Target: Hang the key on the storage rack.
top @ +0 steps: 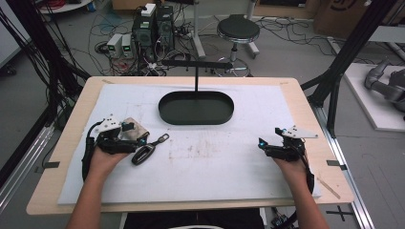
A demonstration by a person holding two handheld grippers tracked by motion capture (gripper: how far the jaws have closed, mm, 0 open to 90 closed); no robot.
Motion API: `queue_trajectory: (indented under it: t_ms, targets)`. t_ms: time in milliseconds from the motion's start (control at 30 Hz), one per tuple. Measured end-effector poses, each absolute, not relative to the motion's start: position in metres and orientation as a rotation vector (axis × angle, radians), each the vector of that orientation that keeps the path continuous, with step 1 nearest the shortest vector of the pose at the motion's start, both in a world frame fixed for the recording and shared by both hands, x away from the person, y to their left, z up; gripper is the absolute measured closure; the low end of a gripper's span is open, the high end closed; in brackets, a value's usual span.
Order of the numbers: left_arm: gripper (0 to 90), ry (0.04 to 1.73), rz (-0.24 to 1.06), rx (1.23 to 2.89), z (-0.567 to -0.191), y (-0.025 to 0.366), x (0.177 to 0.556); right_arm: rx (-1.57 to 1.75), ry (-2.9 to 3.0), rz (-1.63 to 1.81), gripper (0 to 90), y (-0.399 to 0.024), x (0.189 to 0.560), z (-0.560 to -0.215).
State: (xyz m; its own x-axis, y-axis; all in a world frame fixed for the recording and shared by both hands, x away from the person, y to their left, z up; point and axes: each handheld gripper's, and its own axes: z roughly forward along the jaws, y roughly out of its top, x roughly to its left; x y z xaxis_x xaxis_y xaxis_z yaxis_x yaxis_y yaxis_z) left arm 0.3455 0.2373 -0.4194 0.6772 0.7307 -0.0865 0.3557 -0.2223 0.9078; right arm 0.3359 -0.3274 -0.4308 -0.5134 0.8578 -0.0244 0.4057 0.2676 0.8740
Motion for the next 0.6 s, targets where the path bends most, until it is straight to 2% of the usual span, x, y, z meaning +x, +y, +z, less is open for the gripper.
queue_trajectory:
  t_ms: [400, 600]
  targets:
    - [18.9, 0.868, 0.415, 1.852, -0.424, 0.226, 0.353, 1.136, 2.056, 1.166, 17.9, -0.331, 0.332, -0.434]
    - [19.4, 0.859, 0.385, 1.933, -0.429, 0.207, 0.362, 1.149, 2.036, 1.16, 18.0, -0.335, 0.328, -0.434]
